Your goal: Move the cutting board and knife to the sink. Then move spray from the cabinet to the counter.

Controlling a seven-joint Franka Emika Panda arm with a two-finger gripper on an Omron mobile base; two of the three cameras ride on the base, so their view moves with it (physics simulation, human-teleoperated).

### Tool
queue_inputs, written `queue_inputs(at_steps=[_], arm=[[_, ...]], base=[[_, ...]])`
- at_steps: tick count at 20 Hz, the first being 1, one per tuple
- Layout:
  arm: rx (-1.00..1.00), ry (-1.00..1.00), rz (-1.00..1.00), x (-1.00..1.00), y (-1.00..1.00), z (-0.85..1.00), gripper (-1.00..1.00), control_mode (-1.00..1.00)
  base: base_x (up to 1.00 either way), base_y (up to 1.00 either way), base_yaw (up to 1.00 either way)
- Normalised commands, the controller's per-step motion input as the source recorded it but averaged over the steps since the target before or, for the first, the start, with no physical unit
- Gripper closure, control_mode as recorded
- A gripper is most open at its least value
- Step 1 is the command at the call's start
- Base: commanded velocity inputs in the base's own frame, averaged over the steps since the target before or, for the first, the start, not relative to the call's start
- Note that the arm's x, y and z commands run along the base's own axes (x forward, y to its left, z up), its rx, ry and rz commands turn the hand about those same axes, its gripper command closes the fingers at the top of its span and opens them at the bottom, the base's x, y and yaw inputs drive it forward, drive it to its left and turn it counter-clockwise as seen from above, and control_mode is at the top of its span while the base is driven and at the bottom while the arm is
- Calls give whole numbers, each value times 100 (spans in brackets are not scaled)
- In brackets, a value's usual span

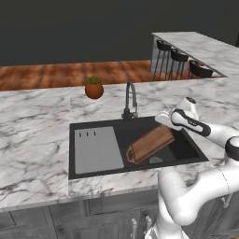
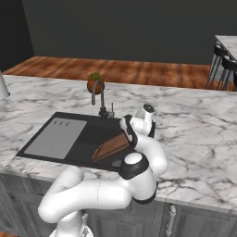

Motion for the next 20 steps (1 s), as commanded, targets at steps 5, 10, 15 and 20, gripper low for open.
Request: queue_inputs(at_steps=[5, 10, 15, 20], arm=[[-8, -8, -2, 8, 0, 0, 100, -100], [-4, -4, -3, -5, 0, 0, 100, -100], [-3, -1, -3, -13, 0, -3, 100, -100], [-4, 0, -4, -11, 0, -3, 100, -100]], base=[[0, 0, 0], [0, 0, 0], [0, 0, 0], [0, 0, 0]])
